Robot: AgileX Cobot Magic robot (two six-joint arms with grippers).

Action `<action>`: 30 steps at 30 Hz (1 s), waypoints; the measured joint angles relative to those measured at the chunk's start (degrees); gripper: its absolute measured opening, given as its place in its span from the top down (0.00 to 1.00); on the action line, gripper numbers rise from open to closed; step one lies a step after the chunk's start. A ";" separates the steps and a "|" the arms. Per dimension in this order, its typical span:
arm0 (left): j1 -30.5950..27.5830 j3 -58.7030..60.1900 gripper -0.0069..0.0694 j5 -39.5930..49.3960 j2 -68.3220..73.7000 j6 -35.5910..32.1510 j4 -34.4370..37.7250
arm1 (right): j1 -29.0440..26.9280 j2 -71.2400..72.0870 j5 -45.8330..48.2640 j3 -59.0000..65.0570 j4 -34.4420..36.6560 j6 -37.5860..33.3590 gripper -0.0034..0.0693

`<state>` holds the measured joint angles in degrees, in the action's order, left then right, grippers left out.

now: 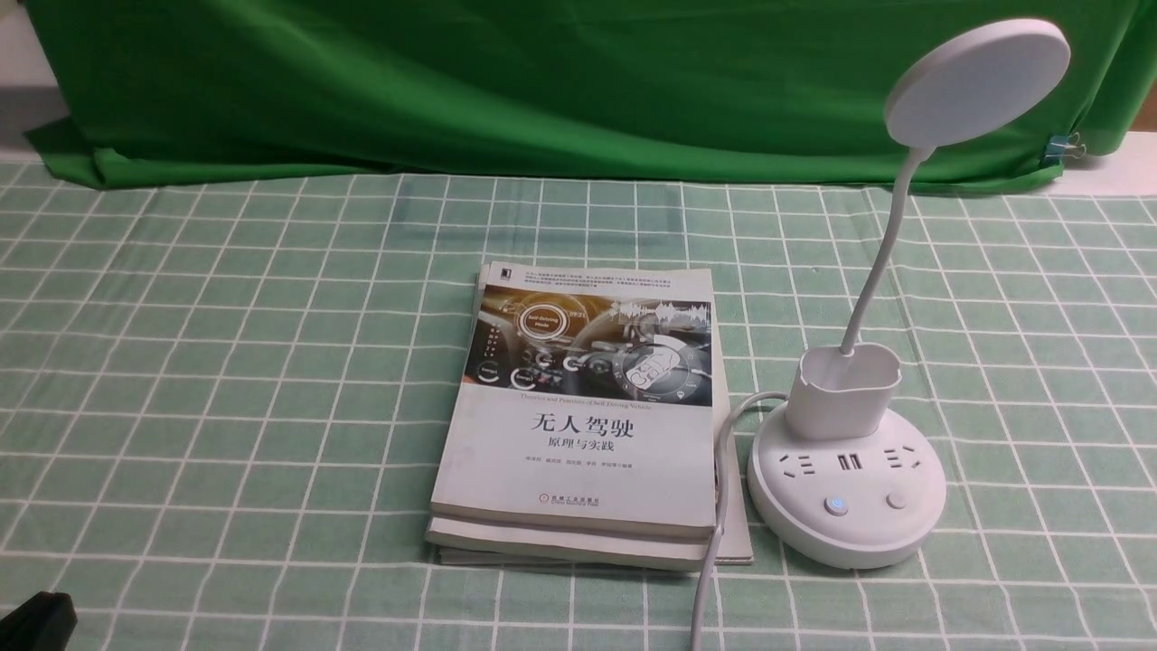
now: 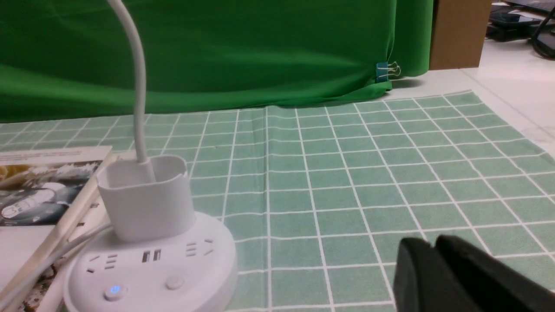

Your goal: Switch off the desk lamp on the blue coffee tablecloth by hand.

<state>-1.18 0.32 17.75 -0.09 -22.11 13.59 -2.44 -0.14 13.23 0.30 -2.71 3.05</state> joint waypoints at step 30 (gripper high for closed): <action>0.00 0.00 0.91 0.00 0.00 0.00 0.00 | 0.00 0.02 0.05 0.00 0.01 0.00 0.75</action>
